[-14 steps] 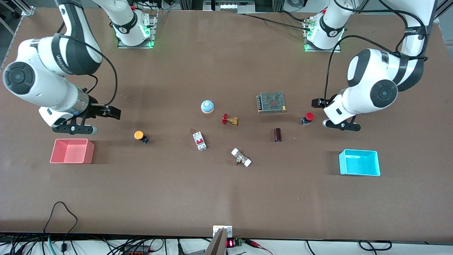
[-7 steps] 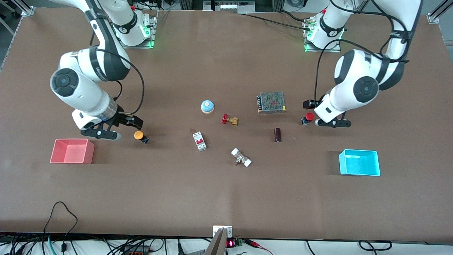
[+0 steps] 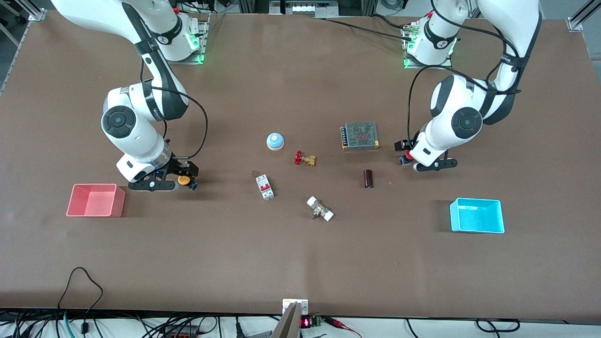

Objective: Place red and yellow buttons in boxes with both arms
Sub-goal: 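Move the right gripper to the yellow button while the left gripper reaches the red button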

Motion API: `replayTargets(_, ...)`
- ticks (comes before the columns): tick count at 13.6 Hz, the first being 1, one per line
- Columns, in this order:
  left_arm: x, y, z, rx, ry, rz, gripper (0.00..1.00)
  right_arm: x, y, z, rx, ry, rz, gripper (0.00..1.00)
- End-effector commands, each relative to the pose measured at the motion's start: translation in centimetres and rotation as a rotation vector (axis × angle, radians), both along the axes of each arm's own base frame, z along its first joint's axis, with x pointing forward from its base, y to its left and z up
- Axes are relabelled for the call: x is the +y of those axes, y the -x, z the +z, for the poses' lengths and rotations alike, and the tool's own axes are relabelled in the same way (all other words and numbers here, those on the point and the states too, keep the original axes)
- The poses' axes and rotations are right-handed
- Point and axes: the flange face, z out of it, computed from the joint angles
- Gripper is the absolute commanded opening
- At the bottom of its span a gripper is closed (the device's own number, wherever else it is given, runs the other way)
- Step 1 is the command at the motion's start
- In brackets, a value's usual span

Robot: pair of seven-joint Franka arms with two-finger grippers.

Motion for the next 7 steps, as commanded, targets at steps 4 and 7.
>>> replayTargets(4, 0.0, -0.4, -2.9, -0.028, 0.007, 0.056, 1.0, -0.5, -0.6, -2.8, -0.036, -0.008, 0.055, 1.0)
replayTargets(7, 0.0, -0.6, -4.1, -0.023, 0.006, 0.049, 1.0, -0.6, -0.6, -3.7, -0.023, -0.003, 0.079, 1.0)
